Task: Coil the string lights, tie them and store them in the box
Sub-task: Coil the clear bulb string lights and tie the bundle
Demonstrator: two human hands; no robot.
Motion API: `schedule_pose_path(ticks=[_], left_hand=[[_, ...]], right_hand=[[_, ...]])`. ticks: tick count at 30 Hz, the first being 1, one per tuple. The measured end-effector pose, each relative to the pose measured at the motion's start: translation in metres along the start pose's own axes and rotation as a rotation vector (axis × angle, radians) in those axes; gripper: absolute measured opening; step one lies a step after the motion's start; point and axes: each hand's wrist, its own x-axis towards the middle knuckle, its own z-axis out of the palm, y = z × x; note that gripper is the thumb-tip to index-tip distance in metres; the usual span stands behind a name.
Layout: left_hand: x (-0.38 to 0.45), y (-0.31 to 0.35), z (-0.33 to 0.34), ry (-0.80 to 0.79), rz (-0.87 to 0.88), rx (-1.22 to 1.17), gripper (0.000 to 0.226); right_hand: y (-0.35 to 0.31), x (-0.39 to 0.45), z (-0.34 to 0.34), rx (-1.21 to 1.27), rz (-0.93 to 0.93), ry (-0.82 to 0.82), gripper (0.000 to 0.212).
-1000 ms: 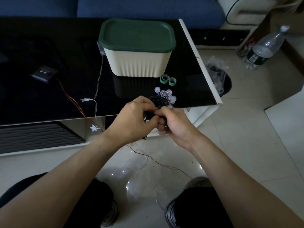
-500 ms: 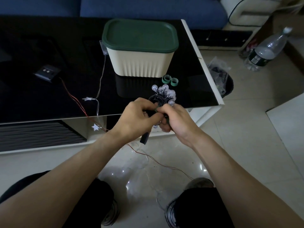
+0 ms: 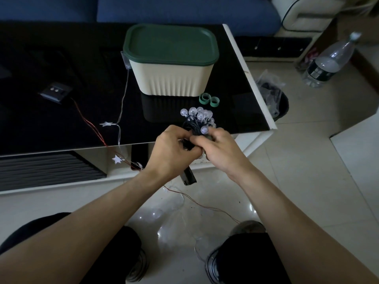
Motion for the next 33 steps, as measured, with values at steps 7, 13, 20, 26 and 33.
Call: schedule_pose_path(ticks=[7,13,20,26,33], left_hand=[[-0.002,0.008,-0.009,-0.020,0.069,0.017,0.008],[-0.006,0.013,-0.010,-0.120,-0.028,-0.107,0.007],[-0.005,0.013,-0.009,-0.155,-0.052,-0.261,0.028],[0.001,0.006,-0.009,-0.112,-0.046,-0.246,0.018],[0.004,0.003,-0.007,-0.129,-0.028,-0.228,0.016]], right_hand=[[0.001,0.001,-0.003,0.203,0.021,0.098,0.015],[0.003,0.001,-0.002,0.257,0.048,0.231,0.021],[0.002,0.000,-0.009,0.283,0.047,0.102,0.022],[0.000,0.003,-0.021,0.357,0.083,-0.081,0.018],[0.002,0.002,-0.032,0.241,0.046,-0.045,0.021]])
